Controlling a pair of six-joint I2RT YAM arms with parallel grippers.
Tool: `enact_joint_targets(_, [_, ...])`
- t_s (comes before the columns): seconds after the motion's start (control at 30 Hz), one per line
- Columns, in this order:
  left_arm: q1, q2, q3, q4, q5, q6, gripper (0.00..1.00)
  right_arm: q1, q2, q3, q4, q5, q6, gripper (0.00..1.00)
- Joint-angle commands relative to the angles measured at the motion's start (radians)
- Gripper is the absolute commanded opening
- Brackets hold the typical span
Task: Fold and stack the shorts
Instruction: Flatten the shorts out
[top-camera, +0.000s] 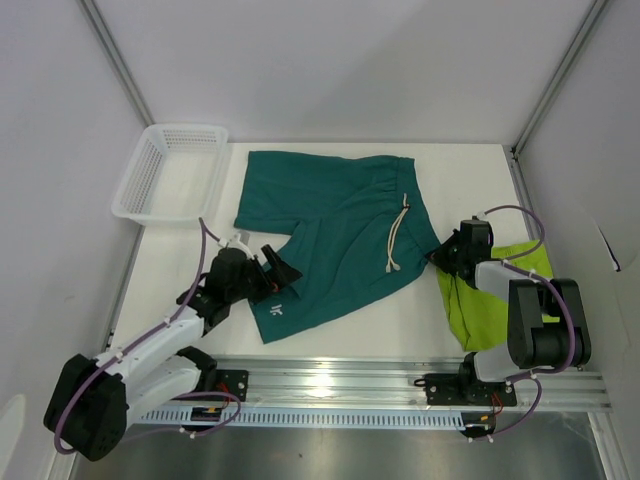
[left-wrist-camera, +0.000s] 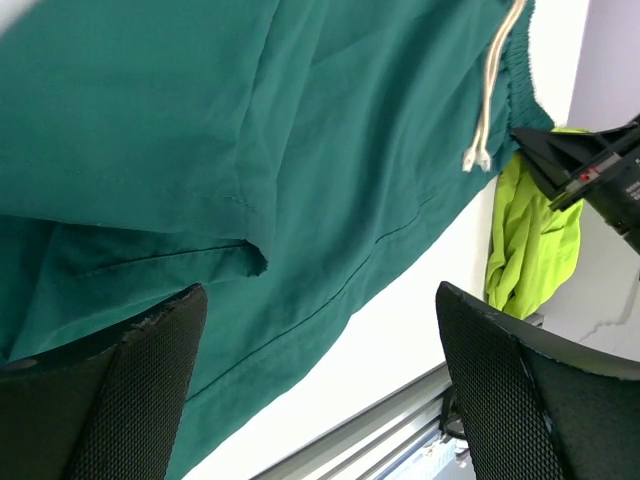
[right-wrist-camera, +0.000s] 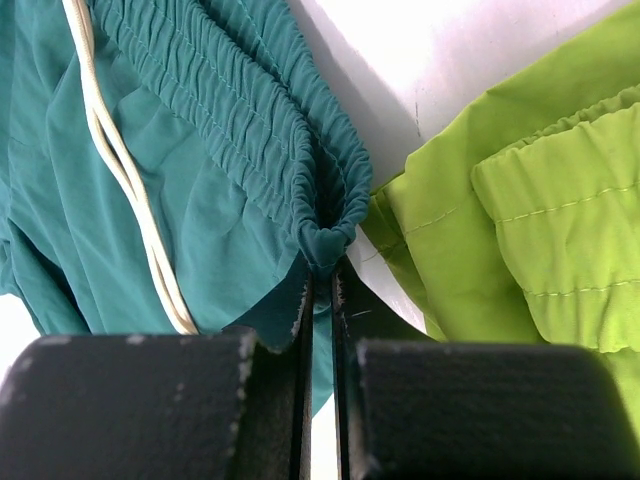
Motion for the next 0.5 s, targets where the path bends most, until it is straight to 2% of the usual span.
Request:
enact_joint_targets(0.0, [-0.018, 0.051, -0.003, 0.061, -0.006, -0.051, 0.96, 0.005, 0.004, 0.013, 0.034, 0.031, -0.013, 0.00])
enact_joint_targets(0.13, [-0.039, 0.100, -0.016, 0.153, -0.050, -0.068, 0.91, 0.006, 0.003, 0.008, 0.037, 0.037, -0.010, 0.00])
enact_joint_targets(0.33, [-0.039, 0.149, -0.047, 0.243, -0.147, -0.097, 0.72, 0.006, -0.008, -0.001, 0.048, 0.035, -0.005, 0.00])
enact_joint_targets(0.37, [-0.039, 0.158, -0.046, 0.254, -0.182, -0.100, 0.64, 0.008, -0.010, -0.004, 0.049, 0.035, -0.004, 0.00])
enact_joint_targets(0.47, [-0.039, 0.177, -0.062, 0.294, -0.252, -0.099, 0.55, 0.006, -0.016, -0.007, 0.052, 0.035, -0.002, 0.00])
